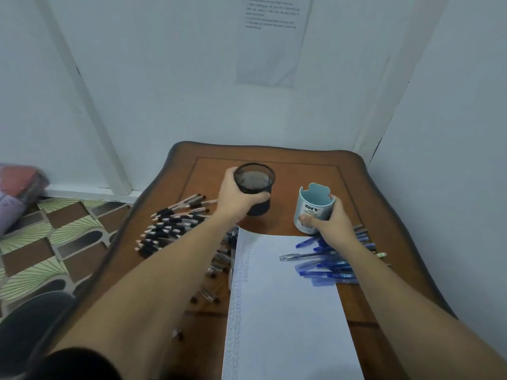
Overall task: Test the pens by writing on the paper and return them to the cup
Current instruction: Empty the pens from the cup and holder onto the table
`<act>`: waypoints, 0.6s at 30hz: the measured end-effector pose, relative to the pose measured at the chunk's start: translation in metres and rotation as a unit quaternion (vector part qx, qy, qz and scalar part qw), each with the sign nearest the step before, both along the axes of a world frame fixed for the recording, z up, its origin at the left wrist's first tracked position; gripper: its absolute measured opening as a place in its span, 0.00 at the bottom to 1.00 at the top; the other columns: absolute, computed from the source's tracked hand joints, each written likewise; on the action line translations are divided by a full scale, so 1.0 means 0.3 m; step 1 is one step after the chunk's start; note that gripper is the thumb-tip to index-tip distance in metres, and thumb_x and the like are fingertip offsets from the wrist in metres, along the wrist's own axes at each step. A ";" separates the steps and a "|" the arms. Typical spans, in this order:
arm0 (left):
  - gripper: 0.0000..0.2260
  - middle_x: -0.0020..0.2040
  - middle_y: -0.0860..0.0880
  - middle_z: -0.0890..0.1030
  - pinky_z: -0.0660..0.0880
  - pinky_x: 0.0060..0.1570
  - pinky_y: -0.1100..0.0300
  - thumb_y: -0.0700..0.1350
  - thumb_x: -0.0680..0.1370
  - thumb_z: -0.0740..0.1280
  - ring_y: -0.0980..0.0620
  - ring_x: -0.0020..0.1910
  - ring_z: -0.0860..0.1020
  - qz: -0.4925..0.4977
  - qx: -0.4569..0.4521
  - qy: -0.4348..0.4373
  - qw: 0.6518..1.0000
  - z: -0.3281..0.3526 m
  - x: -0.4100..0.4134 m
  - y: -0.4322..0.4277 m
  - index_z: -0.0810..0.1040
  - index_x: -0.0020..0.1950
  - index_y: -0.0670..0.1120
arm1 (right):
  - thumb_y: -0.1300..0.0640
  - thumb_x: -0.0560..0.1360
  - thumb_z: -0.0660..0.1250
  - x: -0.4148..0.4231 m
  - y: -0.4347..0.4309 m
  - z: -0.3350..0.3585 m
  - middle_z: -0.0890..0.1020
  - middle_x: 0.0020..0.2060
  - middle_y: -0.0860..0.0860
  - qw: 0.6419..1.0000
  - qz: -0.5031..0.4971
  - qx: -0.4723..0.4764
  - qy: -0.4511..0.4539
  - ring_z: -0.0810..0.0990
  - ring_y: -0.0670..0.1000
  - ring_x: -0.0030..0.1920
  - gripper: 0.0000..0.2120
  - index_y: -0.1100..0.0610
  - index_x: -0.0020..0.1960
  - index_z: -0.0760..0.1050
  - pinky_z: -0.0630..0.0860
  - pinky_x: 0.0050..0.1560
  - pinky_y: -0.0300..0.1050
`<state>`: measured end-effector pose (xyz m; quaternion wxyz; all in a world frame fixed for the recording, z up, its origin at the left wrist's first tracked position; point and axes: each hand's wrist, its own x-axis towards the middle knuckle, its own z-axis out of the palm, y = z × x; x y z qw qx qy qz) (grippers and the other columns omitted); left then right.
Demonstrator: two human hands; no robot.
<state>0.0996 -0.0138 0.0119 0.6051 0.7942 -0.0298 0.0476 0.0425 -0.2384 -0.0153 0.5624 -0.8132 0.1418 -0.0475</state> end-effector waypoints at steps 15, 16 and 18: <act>0.38 0.64 0.50 0.75 0.70 0.51 0.62 0.44 0.64 0.81 0.50 0.62 0.73 -0.004 0.055 0.057 0.997 -0.089 -0.003 -0.055 0.65 0.68 0.49 | 0.55 0.70 0.78 0.038 0.029 -0.008 0.75 0.61 0.44 1.000 0.014 -0.007 -0.027 0.74 0.47 0.62 0.37 0.50 0.73 0.62 0.74 0.58 0.43; 0.39 0.64 0.50 0.74 0.70 0.52 0.62 0.44 0.64 0.81 0.50 0.62 0.73 -0.005 0.057 0.056 0.997 -0.085 -0.006 -0.054 0.65 0.69 0.49 | 0.55 0.70 0.78 0.037 0.027 -0.006 0.76 0.62 0.45 1.000 0.015 -0.008 -0.024 0.74 0.47 0.63 0.37 0.50 0.73 0.63 0.74 0.59 0.44; 0.40 0.63 0.50 0.74 0.70 0.53 0.61 0.44 0.63 0.82 0.50 0.61 0.72 -0.009 0.057 0.053 0.997 -0.072 -0.013 -0.049 0.63 0.70 0.50 | 0.54 0.70 0.78 0.033 0.022 0.004 0.76 0.65 0.47 1.000 0.020 -0.016 -0.014 0.74 0.49 0.65 0.37 0.51 0.73 0.63 0.74 0.61 0.46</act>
